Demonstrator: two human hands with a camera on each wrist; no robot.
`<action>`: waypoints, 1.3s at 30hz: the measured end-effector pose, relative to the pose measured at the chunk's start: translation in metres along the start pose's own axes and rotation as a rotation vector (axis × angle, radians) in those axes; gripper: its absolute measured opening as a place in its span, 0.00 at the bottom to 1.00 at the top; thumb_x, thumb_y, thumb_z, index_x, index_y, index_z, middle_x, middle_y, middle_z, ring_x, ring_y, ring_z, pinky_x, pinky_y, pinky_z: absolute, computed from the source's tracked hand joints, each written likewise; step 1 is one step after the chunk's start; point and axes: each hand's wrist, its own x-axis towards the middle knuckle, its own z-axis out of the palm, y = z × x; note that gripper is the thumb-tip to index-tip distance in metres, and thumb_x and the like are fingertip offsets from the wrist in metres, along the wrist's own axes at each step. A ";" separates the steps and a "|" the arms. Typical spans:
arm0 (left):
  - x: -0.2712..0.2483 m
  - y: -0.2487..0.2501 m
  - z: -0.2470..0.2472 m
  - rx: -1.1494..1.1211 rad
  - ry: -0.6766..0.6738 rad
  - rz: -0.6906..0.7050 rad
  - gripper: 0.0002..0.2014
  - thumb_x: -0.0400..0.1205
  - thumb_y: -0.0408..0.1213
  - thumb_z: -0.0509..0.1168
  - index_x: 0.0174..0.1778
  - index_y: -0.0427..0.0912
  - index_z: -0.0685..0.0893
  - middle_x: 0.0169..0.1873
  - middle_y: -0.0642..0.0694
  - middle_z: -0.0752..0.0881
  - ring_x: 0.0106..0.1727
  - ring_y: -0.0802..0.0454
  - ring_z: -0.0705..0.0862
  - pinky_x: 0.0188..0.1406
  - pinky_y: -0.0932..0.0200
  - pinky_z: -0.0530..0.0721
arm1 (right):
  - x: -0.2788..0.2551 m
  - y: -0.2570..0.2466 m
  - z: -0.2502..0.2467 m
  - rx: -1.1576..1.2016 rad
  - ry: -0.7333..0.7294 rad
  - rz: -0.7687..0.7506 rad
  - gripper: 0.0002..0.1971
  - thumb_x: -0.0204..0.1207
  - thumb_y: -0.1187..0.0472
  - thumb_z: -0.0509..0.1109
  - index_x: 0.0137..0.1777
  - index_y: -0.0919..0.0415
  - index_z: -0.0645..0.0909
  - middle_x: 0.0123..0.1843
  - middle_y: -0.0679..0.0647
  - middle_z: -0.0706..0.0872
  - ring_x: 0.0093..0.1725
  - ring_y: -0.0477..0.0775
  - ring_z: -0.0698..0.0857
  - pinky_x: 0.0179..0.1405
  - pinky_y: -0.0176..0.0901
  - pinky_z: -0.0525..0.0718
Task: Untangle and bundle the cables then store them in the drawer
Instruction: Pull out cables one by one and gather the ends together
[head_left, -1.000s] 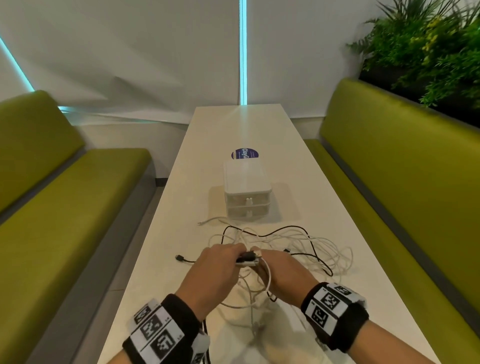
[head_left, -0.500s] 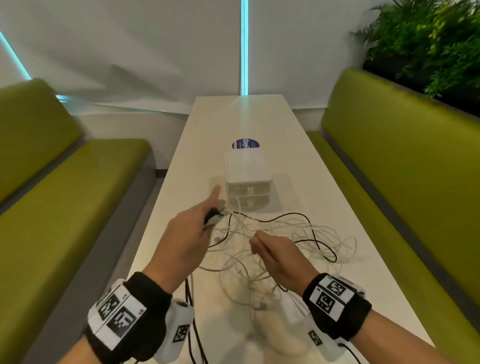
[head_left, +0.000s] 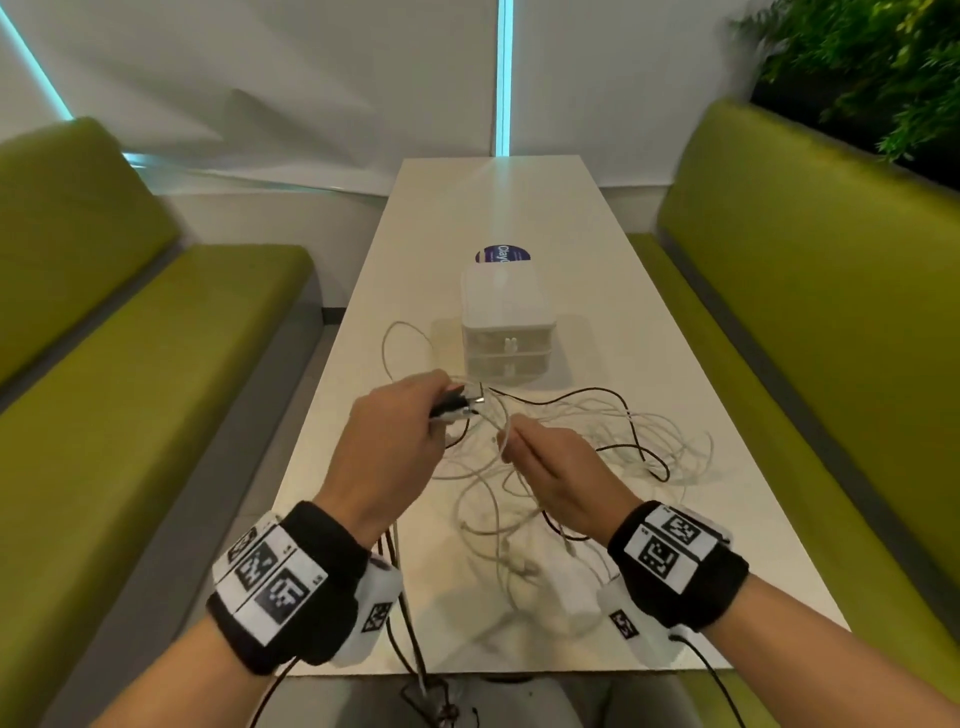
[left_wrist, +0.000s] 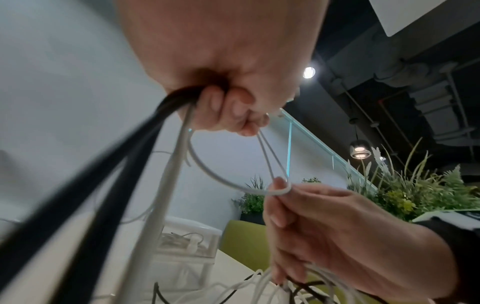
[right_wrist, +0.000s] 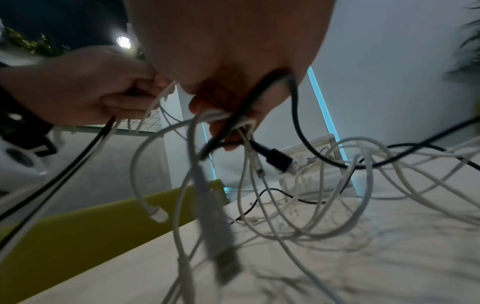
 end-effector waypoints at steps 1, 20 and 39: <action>-0.001 -0.001 -0.002 -0.022 0.040 -0.021 0.13 0.78 0.27 0.61 0.35 0.51 0.70 0.26 0.59 0.72 0.26 0.60 0.69 0.26 0.72 0.61 | 0.004 -0.001 -0.001 -0.050 -0.048 0.007 0.15 0.86 0.49 0.50 0.41 0.53 0.69 0.31 0.45 0.76 0.31 0.47 0.74 0.35 0.45 0.74; -0.025 0.021 -0.033 -0.277 -0.506 0.025 0.15 0.77 0.34 0.57 0.31 0.58 0.83 0.30 0.57 0.88 0.43 0.54 0.86 0.51 0.46 0.82 | -0.047 -0.030 -0.010 -0.015 -0.492 0.096 0.11 0.77 0.52 0.73 0.57 0.54 0.89 0.39 0.17 0.82 0.43 0.33 0.85 0.46 0.32 0.83; -0.049 0.036 -0.047 -0.562 -0.868 0.032 0.16 0.89 0.33 0.53 0.65 0.34 0.83 0.59 0.44 0.87 0.30 0.78 0.80 0.27 0.84 0.70 | -0.049 -0.034 -0.029 -0.506 -0.526 0.136 0.10 0.82 0.54 0.62 0.42 0.36 0.77 0.33 0.37 0.77 0.31 0.35 0.73 0.33 0.30 0.67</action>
